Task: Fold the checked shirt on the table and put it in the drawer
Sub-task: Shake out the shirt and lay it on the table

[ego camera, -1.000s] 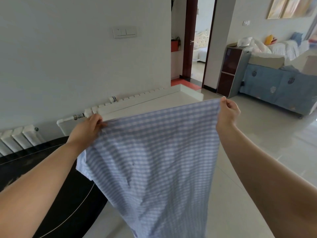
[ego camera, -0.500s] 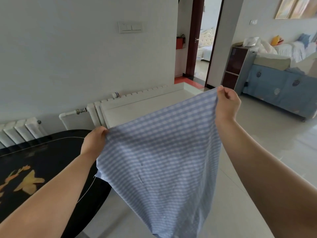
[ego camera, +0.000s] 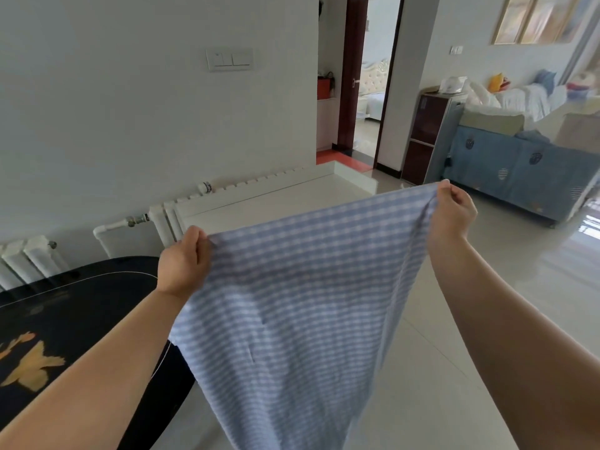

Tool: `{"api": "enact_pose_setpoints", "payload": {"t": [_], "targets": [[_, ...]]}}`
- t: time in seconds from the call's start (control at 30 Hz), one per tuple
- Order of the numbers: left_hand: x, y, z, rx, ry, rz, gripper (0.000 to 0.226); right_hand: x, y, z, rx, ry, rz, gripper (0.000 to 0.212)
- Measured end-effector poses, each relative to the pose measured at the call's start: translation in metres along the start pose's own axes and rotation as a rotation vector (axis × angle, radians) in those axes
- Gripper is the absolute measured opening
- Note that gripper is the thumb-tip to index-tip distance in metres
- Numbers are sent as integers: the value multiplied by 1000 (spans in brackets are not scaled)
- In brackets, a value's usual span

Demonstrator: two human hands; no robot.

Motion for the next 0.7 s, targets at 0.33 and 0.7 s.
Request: {"api": "enact_pose_setpoints", "payload": {"t": [0.33, 0.7], "targets": [[-8, -35, 7, -599, -7, -112, 65, 49, 1, -17, 70, 207, 254, 22], [63, -17, 65, -536, 274, -342, 44, 64, 179, 37, -631, 439, -278, 11]]}}
Point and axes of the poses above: each hand's wrist, its own y-axis away from the middle knuckle, its own z-axis out of the palm, x = y × z, the point moved 2 cm from there along -y, towards the middle knuckle, and after that the axes turned 7 degrees about -y, right-handed, at the moved point
